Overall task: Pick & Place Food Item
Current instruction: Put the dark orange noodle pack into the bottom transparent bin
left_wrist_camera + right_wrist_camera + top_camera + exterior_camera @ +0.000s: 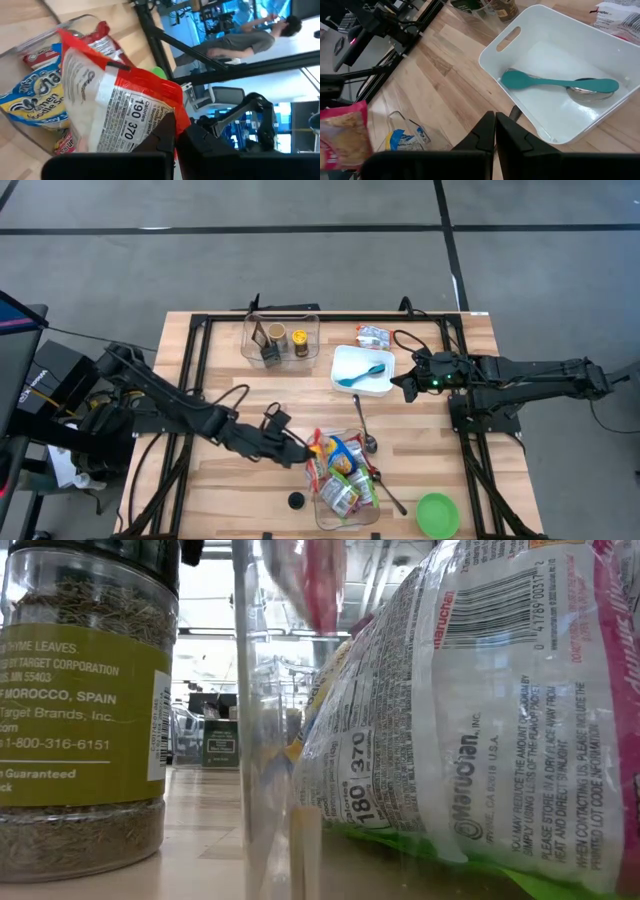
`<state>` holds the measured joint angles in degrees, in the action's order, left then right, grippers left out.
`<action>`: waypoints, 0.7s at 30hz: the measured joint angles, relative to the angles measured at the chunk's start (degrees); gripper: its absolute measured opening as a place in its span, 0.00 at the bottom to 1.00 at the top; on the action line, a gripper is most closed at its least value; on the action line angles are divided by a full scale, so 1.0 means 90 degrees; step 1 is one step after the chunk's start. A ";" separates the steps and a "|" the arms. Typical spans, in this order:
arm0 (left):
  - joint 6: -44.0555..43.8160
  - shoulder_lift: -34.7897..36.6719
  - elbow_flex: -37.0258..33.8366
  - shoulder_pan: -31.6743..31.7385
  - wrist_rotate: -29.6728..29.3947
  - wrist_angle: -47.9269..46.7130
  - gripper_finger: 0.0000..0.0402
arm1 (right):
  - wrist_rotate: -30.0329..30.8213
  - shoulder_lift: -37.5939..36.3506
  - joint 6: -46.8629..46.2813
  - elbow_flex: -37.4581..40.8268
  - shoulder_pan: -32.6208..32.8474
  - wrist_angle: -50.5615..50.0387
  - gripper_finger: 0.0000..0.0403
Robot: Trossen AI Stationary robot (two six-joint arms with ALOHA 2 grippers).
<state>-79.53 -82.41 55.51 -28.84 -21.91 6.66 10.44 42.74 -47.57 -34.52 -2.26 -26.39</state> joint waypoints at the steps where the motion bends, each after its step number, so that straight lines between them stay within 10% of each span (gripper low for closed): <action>1: -0.0070 -0.0058 0.0000 0.0000 -0.0001 -0.0002 0.00 | 0.0000 0.0000 0.0000 0.0000 0.0000 0.0000 0.02; 21: -0.0869 -0.1030 0.0000 0.0370 -0.0037 -0.0025 0.00 | -0.0005 0.0000 0.0000 0.0000 0.0000 -0.0012 0.02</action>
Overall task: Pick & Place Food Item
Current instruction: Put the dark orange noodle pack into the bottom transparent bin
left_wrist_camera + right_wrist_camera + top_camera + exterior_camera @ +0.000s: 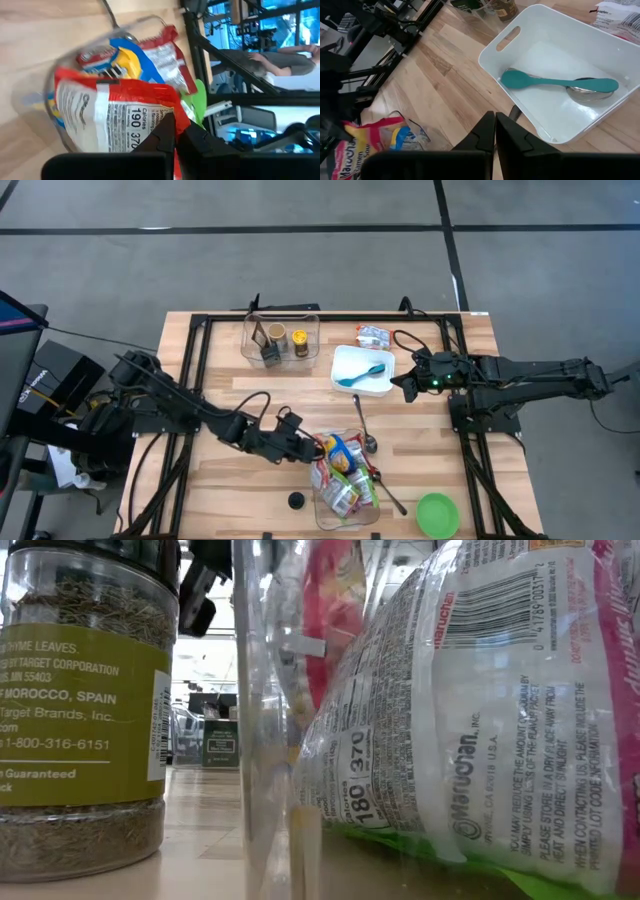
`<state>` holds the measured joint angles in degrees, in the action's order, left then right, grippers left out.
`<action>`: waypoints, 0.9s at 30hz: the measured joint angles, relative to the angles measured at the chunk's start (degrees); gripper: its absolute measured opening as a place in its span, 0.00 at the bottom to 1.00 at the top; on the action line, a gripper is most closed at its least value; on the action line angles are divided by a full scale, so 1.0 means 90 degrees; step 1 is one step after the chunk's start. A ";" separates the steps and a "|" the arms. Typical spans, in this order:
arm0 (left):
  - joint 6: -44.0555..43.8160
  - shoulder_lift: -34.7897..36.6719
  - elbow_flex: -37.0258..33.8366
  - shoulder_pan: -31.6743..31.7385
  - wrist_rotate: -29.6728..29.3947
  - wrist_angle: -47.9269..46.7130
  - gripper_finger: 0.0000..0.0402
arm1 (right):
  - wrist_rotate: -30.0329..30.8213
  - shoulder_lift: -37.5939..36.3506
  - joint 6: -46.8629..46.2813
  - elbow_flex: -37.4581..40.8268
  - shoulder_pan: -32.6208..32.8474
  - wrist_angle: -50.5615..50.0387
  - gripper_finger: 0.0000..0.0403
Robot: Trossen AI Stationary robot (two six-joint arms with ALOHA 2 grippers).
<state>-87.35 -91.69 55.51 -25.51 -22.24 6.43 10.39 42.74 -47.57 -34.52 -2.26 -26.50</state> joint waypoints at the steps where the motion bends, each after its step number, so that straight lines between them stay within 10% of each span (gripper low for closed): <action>1: 0.0000 -0.0013 0.0000 0.0041 0.0000 -0.0027 0.00 | 0.0000 -0.0002 0.0000 0.0000 0.0000 0.0000 0.02; 27: 0.0231 -0.0174 0.0002 0.0261 -0.0004 -0.0230 0.06 | -0.0002 -0.0001 0.0002 0.0000 0.0000 -0.0073 0.02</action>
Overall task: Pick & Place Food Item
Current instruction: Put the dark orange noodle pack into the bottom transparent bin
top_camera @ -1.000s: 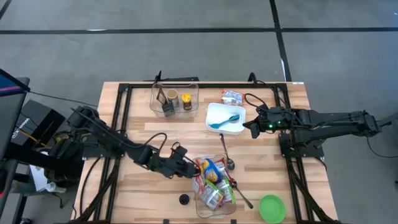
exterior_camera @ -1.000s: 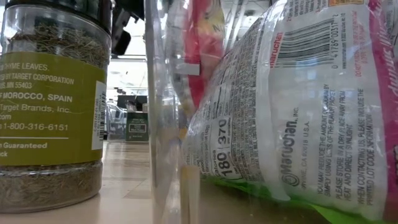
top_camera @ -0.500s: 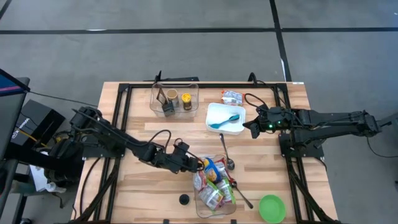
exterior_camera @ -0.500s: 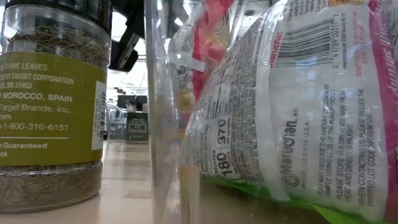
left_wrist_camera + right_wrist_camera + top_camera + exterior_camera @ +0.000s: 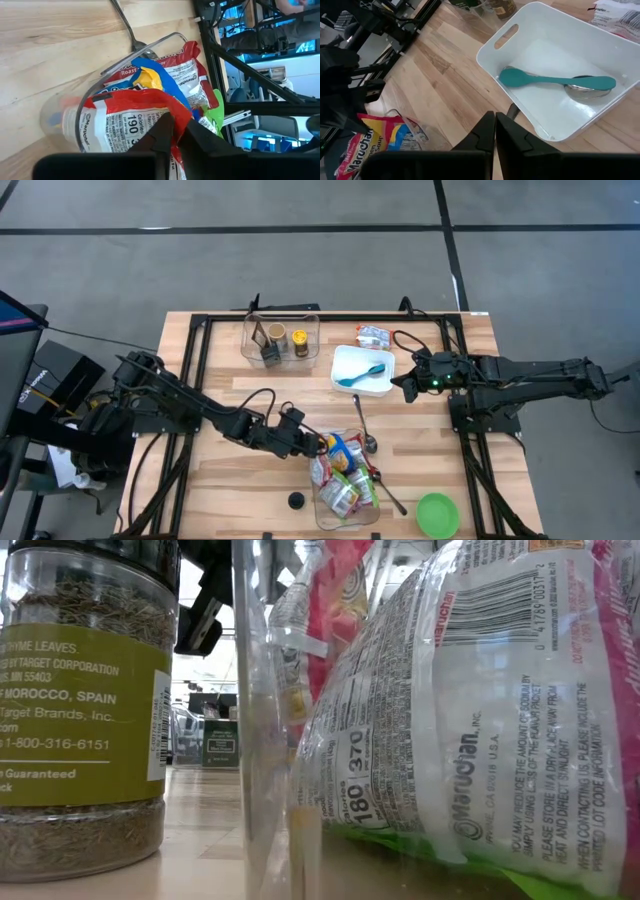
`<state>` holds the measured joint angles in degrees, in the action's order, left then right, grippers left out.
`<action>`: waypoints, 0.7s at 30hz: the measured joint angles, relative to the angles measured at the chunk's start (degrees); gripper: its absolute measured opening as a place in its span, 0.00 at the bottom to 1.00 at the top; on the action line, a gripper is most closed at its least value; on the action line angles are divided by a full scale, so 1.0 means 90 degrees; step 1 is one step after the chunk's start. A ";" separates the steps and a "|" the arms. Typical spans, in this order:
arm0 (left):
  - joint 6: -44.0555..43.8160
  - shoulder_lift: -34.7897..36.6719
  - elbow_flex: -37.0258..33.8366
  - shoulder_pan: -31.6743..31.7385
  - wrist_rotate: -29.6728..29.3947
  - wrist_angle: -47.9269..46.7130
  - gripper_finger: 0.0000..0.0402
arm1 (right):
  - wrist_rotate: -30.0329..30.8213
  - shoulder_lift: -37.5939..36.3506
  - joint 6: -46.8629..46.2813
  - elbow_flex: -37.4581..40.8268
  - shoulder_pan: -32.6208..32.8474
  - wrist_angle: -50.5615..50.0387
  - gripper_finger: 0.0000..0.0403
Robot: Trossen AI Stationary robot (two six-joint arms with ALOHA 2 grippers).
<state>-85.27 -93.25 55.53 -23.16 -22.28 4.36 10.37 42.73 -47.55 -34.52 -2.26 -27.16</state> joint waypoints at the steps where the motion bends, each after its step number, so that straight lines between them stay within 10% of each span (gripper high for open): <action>1: 0.0033 0.0000 0.0000 0.0000 0.0000 0.0005 0.08 | 0.0000 0.0001 0.0000 0.0000 0.0000 0.0002 0.02; 21: 0.0423 0.0184 -0.0002 0.0184 0.0312 -0.0065 0.46 | -0.0002 -0.0001 0.0000 0.0000 0.0000 -0.0040 0.02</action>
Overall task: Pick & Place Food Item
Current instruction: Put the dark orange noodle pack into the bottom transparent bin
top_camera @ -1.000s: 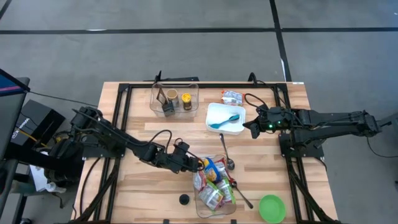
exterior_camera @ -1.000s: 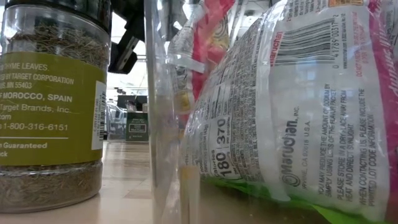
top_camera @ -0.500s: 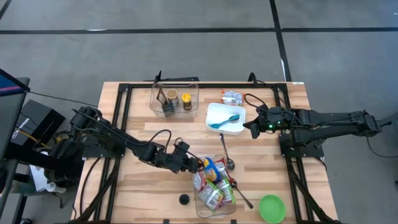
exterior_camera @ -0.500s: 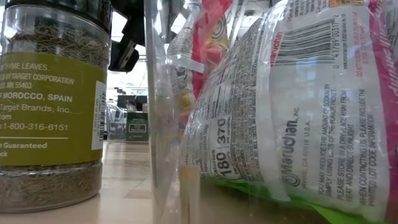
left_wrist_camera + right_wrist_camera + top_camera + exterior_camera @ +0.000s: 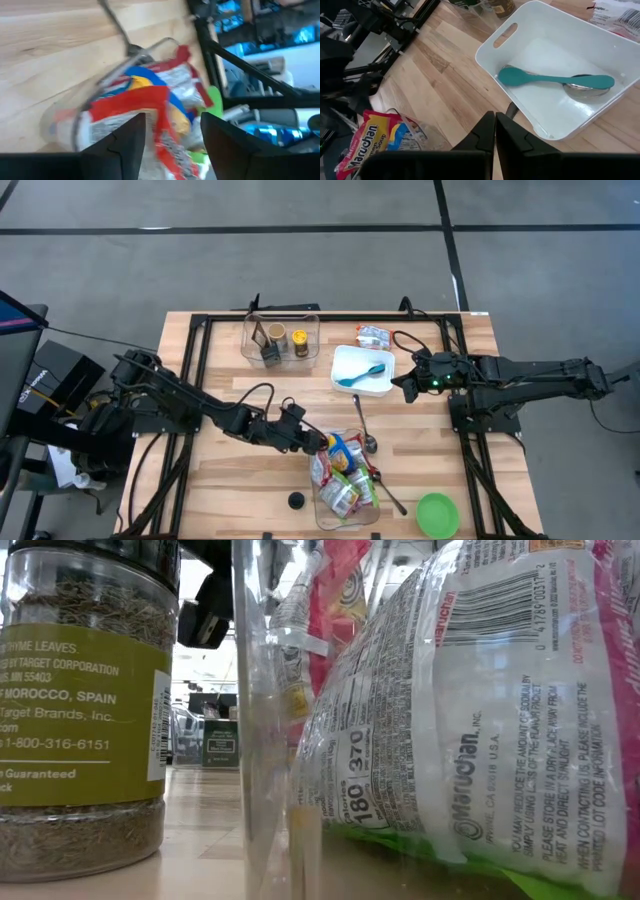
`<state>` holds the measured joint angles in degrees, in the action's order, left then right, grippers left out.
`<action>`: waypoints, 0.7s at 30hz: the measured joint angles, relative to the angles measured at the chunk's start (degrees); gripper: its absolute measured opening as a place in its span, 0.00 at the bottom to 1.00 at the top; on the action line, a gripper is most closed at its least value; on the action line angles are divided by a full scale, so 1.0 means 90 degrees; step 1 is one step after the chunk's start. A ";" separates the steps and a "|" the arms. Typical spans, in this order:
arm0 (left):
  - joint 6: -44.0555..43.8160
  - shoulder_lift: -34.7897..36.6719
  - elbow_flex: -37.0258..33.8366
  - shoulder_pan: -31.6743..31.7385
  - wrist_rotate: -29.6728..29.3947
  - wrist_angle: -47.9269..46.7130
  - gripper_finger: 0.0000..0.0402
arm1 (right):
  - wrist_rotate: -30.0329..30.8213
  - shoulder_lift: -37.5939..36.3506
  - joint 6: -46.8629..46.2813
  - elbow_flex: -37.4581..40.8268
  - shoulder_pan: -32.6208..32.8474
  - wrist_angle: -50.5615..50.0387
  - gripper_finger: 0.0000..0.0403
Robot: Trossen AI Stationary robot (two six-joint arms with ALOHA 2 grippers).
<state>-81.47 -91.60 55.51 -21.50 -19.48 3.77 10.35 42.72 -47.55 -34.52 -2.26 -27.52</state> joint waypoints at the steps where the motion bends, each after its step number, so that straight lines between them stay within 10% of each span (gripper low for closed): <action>1: 0.0083 0.0050 0.0000 0.0037 0.0090 0.0024 0.47 | 0.0000 0.0002 0.0000 0.0000 0.0000 -0.0001 0.02; 21: 0.4243 0.1743 0.0000 -0.0052 0.0232 0.0029 0.30 | 0.0000 0.0002 0.0000 0.0000 0.0000 -0.0045 0.02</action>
<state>-43.28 -75.91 55.51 -21.97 -17.39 4.03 10.35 42.74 -47.55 -34.52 -2.26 -27.92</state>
